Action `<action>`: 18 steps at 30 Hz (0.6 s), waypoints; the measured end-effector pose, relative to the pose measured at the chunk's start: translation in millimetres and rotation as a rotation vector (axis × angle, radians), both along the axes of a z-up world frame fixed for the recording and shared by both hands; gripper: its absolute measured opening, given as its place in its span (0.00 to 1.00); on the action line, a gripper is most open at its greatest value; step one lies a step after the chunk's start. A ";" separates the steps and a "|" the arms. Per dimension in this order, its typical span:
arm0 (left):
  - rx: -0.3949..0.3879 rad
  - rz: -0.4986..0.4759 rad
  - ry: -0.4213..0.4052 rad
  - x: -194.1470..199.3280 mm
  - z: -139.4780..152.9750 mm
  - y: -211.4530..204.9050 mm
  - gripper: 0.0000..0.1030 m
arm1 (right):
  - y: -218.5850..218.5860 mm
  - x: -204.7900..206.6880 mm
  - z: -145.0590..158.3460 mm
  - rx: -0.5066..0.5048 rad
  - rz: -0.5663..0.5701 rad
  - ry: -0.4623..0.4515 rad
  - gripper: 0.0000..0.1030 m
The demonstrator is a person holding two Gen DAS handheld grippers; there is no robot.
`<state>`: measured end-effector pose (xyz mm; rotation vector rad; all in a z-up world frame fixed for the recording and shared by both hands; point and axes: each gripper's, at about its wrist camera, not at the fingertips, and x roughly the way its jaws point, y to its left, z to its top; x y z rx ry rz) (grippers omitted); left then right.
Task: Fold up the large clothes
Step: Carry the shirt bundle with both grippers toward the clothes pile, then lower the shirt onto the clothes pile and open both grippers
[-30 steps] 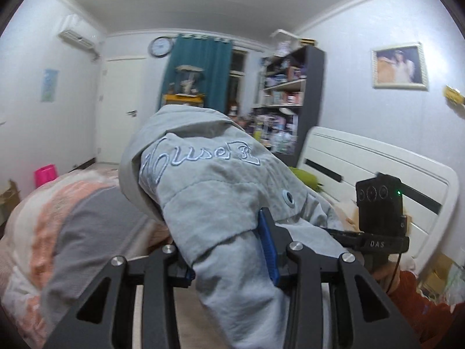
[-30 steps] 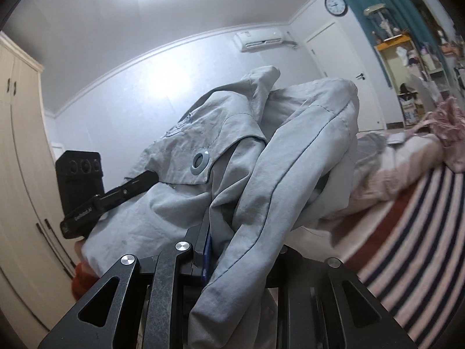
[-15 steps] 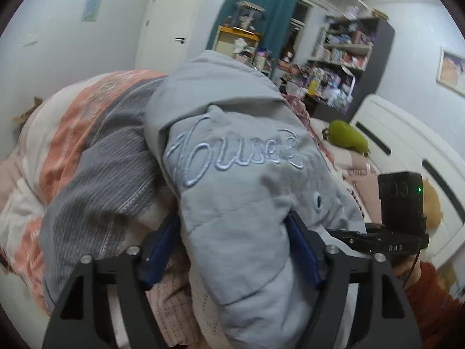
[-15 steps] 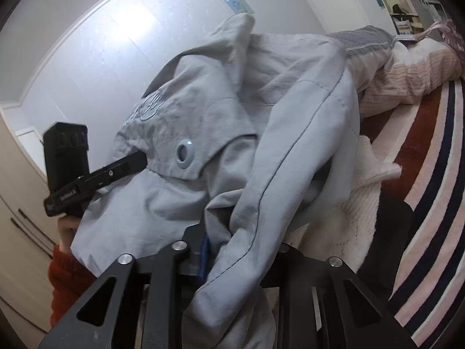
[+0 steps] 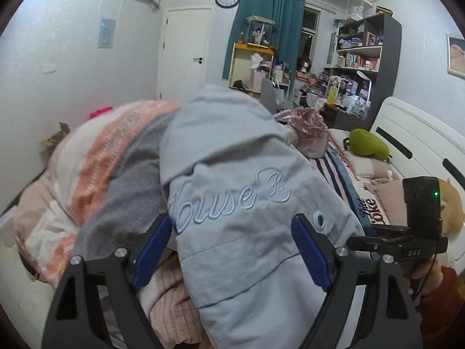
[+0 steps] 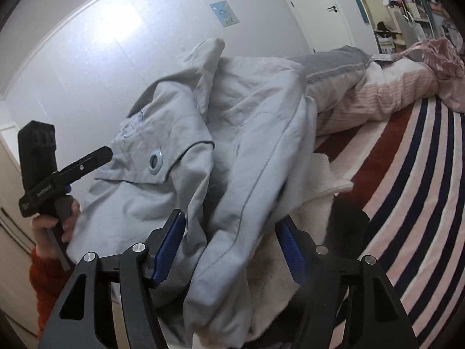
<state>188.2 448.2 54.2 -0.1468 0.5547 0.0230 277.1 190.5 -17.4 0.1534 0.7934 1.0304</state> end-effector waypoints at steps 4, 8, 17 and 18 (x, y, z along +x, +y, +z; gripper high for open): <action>0.055 0.035 -0.035 -17.1 15.5 -16.3 0.79 | -17.9 -13.4 22.4 0.021 -0.009 -0.050 0.67; 0.117 0.085 -0.076 -35.4 29.4 -39.7 0.79 | -37.5 -27.5 39.3 0.032 -0.007 -0.104 0.68; 0.180 0.039 -0.178 -75.9 46.8 -130.7 0.80 | -119.6 -78.7 56.1 0.027 -0.032 -0.237 0.73; 0.179 0.032 -0.190 -78.7 46.6 -143.7 0.80 | -130.5 -83.4 56.4 0.026 -0.042 -0.247 0.73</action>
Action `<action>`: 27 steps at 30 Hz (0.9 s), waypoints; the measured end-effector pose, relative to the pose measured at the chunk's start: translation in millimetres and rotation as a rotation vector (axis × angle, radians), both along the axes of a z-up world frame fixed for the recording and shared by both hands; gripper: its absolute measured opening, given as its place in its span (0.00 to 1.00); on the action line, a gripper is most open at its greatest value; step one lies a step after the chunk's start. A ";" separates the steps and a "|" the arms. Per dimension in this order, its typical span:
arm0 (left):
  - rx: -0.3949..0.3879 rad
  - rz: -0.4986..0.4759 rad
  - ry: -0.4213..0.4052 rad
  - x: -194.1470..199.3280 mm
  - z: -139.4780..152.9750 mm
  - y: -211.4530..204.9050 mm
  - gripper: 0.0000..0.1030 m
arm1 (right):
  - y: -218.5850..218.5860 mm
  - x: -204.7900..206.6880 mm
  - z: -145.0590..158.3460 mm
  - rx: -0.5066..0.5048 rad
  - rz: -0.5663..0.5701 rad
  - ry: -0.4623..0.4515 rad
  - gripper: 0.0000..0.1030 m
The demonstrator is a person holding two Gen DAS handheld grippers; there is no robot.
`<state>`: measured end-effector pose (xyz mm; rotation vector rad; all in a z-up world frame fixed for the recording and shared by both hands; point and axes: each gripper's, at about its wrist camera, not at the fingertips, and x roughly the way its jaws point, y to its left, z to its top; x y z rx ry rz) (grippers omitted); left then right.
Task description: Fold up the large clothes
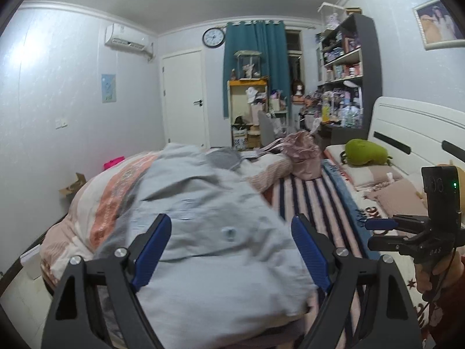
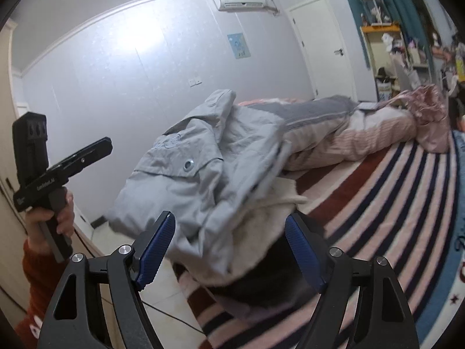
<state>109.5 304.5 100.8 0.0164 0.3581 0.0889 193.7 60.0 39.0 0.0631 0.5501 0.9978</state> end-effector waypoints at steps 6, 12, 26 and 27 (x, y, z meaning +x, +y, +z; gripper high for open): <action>0.013 -0.052 -0.097 -15.8 -11.6 -92.9 0.81 | -91.4 -43.3 0.0 -0.004 -0.103 -0.084 0.76; -0.024 -0.106 -0.234 -37.7 -33.4 -180.7 0.91 | -184.9 -112.9 -7.9 -0.029 -0.283 -0.247 0.82; -0.017 -0.140 -0.246 -70.2 -92.9 -286.3 0.99 | -265.7 -204.2 -60.0 -0.083 -0.579 -0.370 1.00; -0.017 -0.143 -0.241 -69.1 -94.3 -286.6 0.99 | -266.4 -205.1 -60.8 -0.089 -0.584 -0.368 1.00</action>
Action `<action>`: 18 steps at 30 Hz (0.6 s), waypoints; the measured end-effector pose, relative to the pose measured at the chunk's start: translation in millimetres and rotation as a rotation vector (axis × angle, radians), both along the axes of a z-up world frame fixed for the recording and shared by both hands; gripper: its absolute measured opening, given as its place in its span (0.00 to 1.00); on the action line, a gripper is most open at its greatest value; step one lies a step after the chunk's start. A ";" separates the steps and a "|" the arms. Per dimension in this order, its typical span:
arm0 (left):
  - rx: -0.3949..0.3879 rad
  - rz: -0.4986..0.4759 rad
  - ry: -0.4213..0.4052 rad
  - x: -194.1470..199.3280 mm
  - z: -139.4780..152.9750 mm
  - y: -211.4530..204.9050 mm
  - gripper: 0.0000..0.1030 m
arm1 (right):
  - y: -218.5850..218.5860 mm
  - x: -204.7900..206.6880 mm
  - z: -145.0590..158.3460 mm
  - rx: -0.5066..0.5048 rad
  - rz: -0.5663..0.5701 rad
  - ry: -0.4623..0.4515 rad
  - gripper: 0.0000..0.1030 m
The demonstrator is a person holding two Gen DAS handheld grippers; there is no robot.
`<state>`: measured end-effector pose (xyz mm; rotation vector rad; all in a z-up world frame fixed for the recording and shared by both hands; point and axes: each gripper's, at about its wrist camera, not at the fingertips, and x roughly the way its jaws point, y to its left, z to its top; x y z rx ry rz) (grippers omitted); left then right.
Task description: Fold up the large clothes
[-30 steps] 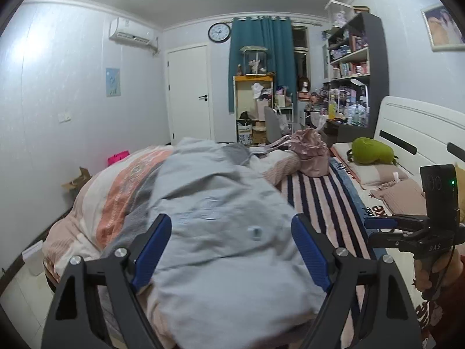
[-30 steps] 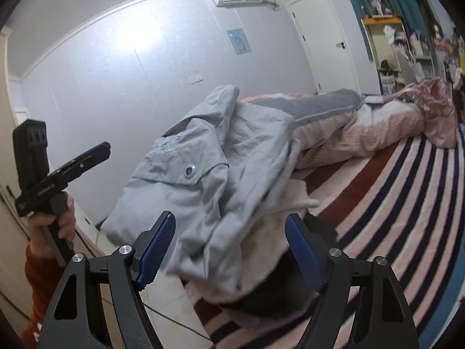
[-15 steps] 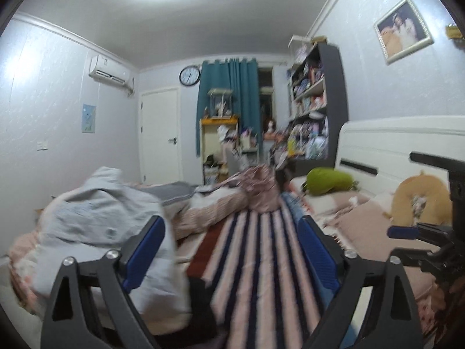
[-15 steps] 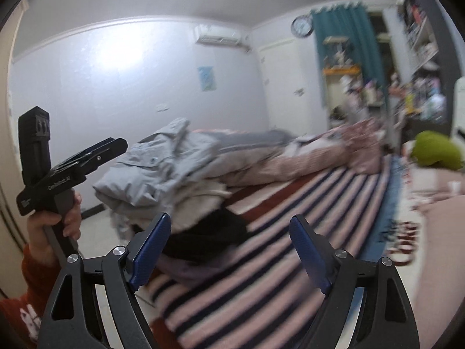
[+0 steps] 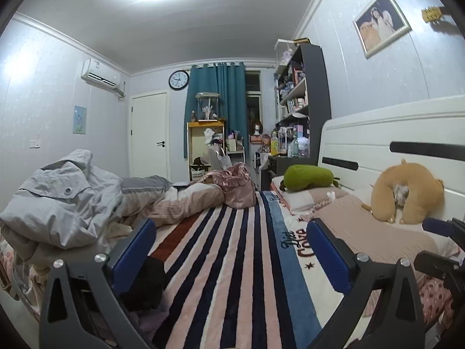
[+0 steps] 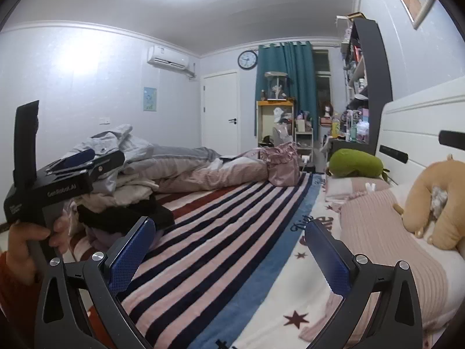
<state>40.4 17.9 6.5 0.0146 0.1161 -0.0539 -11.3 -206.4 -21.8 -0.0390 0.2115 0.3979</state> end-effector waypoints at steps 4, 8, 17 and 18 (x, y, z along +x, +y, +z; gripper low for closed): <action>-0.013 -0.017 0.020 0.8 -5.6 -1.8 0.99 | -0.7 -7.0 -0.8 -0.015 -0.008 -0.001 1.00; -0.026 -0.034 0.037 -0.5 -9.8 -3.4 0.99 | 3.8 -9.9 1.1 -0.018 -0.012 -0.007 1.00; -0.021 -0.043 0.053 -0.8 -12.4 -6.3 0.99 | -1.2 -10.6 3.7 0.017 -0.013 0.010 1.00; -0.020 -0.042 0.054 -0.9 -12.7 -6.3 0.99 | -1.4 -9.8 4.0 0.019 -0.016 0.010 1.00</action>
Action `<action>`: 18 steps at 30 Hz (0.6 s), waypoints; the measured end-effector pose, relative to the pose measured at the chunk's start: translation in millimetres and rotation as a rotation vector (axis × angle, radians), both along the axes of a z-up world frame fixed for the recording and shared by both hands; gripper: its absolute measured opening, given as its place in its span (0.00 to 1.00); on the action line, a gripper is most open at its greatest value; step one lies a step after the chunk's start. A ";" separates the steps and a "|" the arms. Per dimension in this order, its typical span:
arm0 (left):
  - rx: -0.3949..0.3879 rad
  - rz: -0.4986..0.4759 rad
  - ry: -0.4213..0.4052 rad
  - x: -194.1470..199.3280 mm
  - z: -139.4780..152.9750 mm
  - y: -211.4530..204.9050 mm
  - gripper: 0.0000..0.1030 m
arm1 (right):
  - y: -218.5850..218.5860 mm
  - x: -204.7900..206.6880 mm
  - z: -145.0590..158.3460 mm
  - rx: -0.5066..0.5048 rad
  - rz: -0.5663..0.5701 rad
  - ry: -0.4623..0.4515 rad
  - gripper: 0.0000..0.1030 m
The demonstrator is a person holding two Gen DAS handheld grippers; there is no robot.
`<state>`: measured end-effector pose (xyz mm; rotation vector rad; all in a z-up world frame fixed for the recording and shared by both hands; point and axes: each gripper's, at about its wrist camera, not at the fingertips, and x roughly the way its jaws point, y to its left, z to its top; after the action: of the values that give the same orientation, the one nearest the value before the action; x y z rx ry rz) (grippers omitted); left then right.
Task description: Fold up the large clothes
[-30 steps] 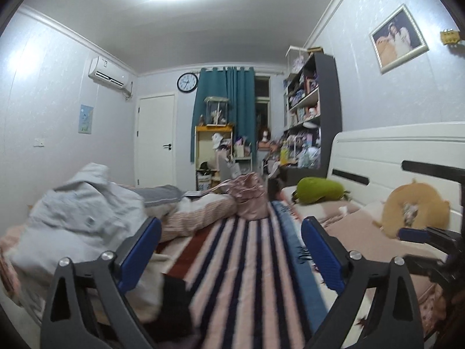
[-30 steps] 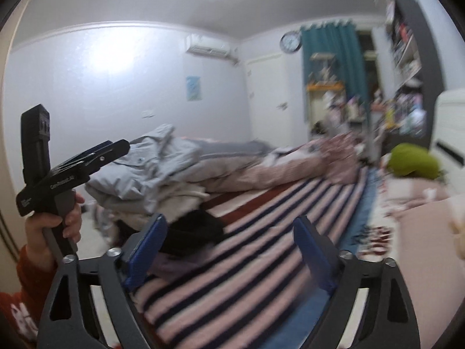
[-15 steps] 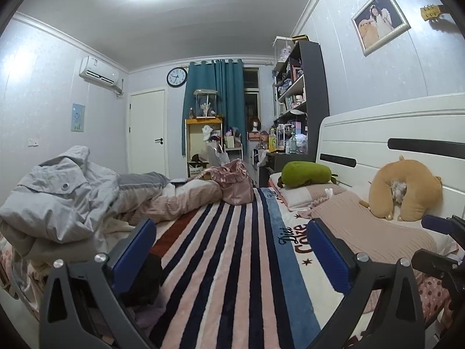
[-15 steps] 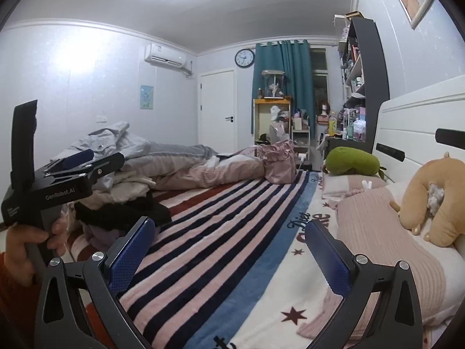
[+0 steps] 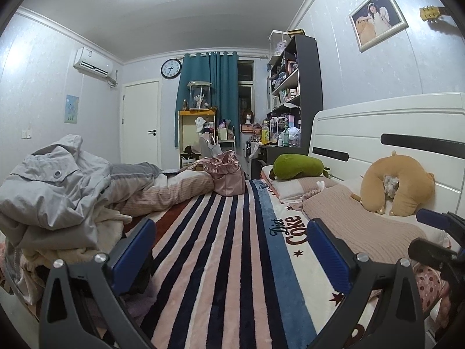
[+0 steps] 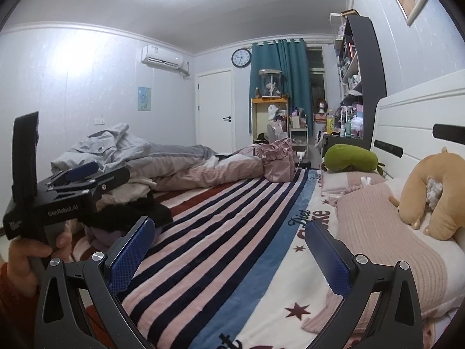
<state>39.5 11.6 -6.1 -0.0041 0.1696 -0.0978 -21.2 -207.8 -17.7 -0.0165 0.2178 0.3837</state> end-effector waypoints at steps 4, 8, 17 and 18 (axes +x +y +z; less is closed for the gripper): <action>0.001 -0.001 0.001 1.7 -0.7 0.0 0.99 | -2.6 2.3 1.4 0.010 -0.011 0.003 1.00; 0.007 -0.006 0.014 7.2 -2.1 0.3 0.99 | -3.8 6.2 0.3 0.011 -0.011 0.014 1.00; 0.005 -0.016 0.024 21.0 -5.3 0.2 0.99 | -3.5 16.9 -3.0 0.009 -0.011 0.033 1.00; 0.006 -0.016 0.023 22.6 -5.4 0.1 0.99 | -3.0 16.3 -3.0 0.009 -0.012 0.032 1.00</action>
<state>62.1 11.7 -11.6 0.0019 0.1928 -0.1128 -4.9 -210.8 -20.7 -0.0002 0.2474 0.3737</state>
